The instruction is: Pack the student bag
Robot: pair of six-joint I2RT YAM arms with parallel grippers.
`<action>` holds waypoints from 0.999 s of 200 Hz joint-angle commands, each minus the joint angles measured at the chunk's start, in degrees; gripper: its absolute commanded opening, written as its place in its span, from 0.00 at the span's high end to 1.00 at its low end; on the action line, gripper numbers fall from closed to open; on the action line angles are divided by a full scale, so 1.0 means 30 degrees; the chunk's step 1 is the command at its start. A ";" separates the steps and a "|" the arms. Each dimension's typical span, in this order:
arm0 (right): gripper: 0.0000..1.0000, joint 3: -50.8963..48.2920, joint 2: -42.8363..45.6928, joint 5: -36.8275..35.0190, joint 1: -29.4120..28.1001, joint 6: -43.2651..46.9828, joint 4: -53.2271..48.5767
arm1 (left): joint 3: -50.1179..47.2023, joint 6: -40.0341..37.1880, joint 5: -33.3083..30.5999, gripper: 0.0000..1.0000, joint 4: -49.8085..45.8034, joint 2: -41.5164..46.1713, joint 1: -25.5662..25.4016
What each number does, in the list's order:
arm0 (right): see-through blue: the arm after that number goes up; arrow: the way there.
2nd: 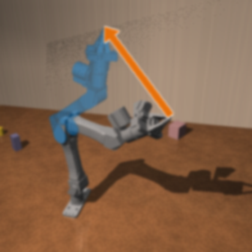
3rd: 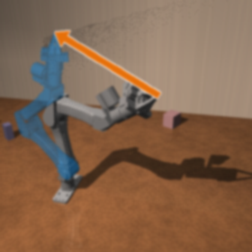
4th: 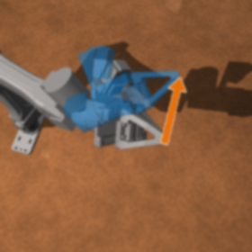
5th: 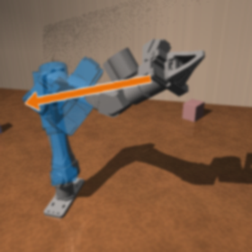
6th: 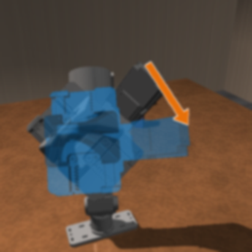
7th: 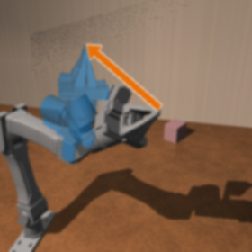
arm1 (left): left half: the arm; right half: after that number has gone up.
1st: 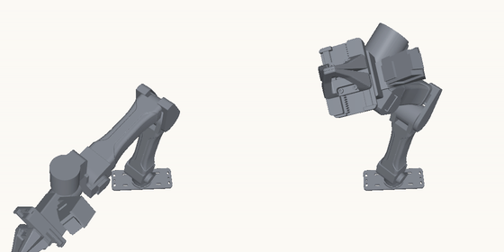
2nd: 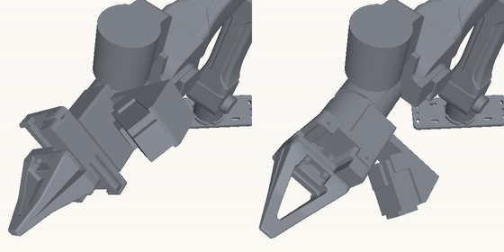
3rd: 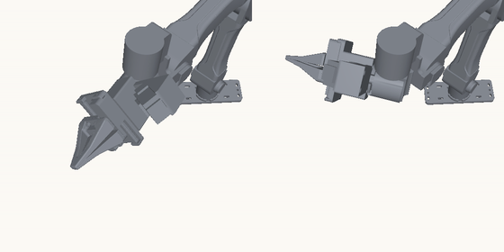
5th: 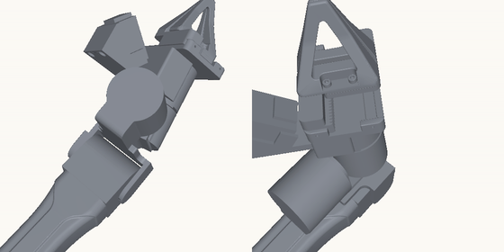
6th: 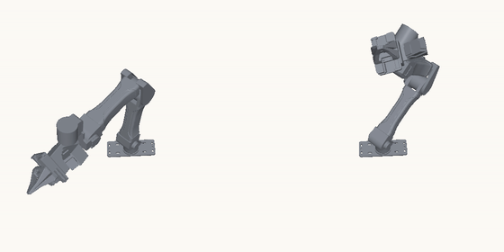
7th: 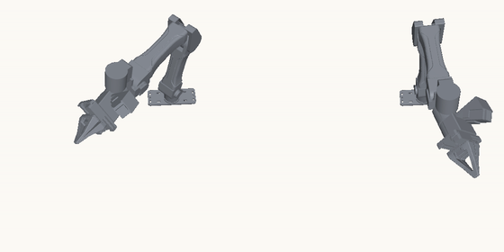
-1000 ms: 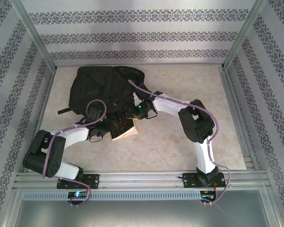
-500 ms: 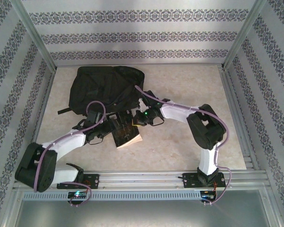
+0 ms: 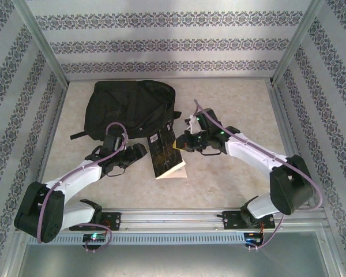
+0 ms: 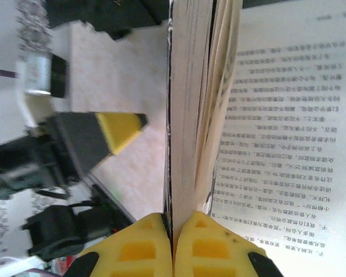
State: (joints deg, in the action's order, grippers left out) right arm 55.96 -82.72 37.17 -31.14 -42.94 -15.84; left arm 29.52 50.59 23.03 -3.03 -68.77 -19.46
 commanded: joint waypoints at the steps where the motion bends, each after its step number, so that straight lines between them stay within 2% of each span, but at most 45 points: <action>1: 1.00 0.0014 0.1212 0.1906 0.0517 -0.1114 0.2259 | 0.0598 -0.0195 0.1973 0.25 0.2520 -0.0070 -0.0176; 24: 1.00 -0.0141 0.1600 0.3116 0.1050 -0.2343 0.4072 | 0.0497 0.0563 0.3199 0.22 0.5237 -0.0327 -0.0186; 59: 1.00 -0.0728 0.1586 0.4598 0.1405 -0.3683 0.6850 | 0.0033 0.3014 0.5640 0.20 1.1783 -0.1688 -0.0184; 101: 1.00 -0.1850 0.1646 0.5390 0.1809 -0.5729 1.0141 | 0.0004 0.4584 0.6341 0.23 1.4659 -0.3008 -0.0185; 152: 1.00 -0.2101 0.1561 0.4961 0.2161 -0.4936 0.9696 | 0.0305 0.6175 0.7072 0.39 1.7173 -0.3210 -0.0169; 200: 1.00 -0.1850 0.0829 0.4240 0.2202 -0.3729 0.8375 | 0.0182 0.7047 0.7518 0.66 1.9132 -0.3532 -0.0192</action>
State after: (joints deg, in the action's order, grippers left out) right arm 49.69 -79.50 49.91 -24.47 -57.30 9.02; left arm 29.61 69.73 41.82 44.49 -78.94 -19.40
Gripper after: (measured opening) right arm 0.045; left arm 0.404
